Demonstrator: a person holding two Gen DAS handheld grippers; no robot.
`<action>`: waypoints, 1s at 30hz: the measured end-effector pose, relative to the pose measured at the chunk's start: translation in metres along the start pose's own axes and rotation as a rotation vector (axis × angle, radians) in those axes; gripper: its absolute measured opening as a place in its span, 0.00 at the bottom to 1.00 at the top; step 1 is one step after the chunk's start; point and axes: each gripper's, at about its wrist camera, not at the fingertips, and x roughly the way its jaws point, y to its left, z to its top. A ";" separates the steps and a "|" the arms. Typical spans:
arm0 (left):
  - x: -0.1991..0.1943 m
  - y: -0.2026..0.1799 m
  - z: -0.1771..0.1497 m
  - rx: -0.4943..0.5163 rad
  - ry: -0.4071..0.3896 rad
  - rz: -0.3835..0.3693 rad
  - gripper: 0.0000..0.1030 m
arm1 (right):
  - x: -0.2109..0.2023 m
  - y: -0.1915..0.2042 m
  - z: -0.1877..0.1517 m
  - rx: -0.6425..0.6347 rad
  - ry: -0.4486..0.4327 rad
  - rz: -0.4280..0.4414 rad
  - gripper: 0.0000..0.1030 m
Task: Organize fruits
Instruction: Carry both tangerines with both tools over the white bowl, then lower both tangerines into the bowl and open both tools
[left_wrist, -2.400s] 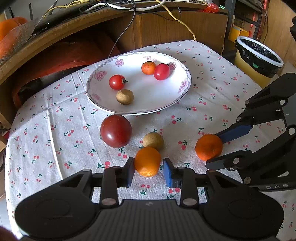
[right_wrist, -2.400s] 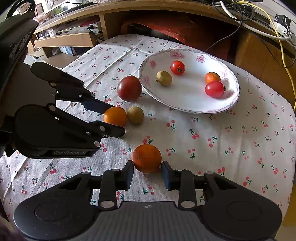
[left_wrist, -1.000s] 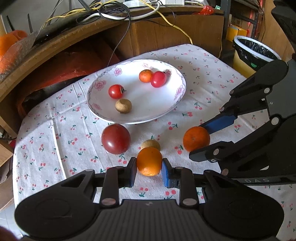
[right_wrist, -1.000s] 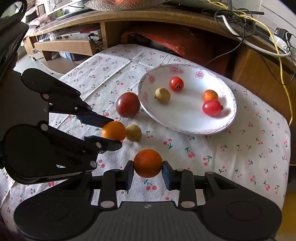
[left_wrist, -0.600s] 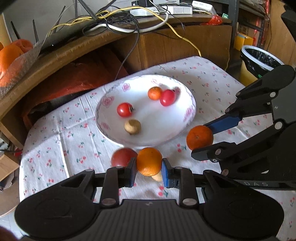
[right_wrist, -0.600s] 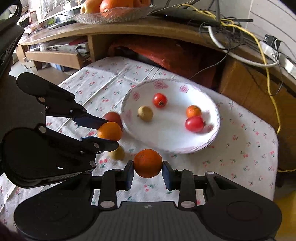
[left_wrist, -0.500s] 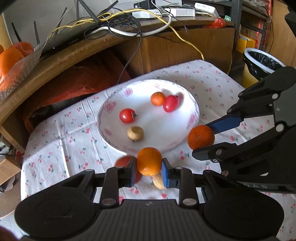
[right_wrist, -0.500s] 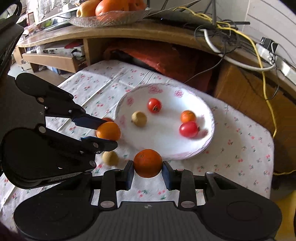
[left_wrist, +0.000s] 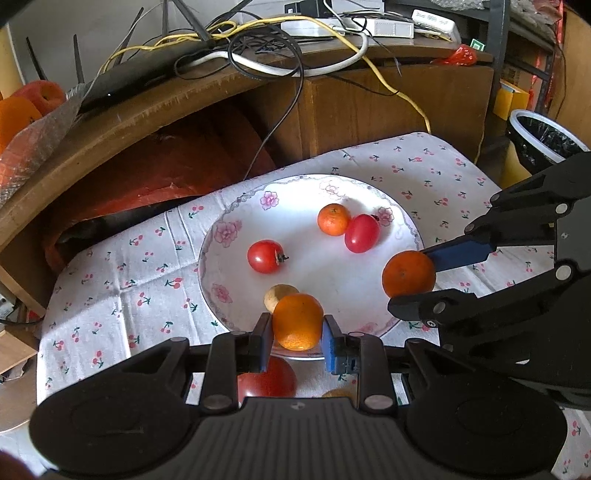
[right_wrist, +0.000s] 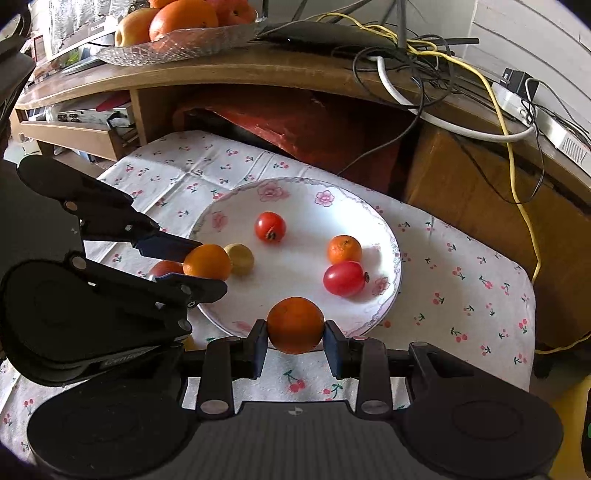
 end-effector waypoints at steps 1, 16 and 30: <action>0.002 0.000 0.000 -0.002 0.003 0.000 0.34 | 0.002 -0.001 0.000 0.003 0.002 0.000 0.27; 0.019 0.007 0.004 -0.032 0.019 0.005 0.34 | 0.020 -0.010 0.004 0.012 0.005 -0.004 0.27; 0.032 0.011 0.007 -0.048 0.029 0.018 0.34 | 0.034 -0.015 0.008 0.016 0.002 0.000 0.28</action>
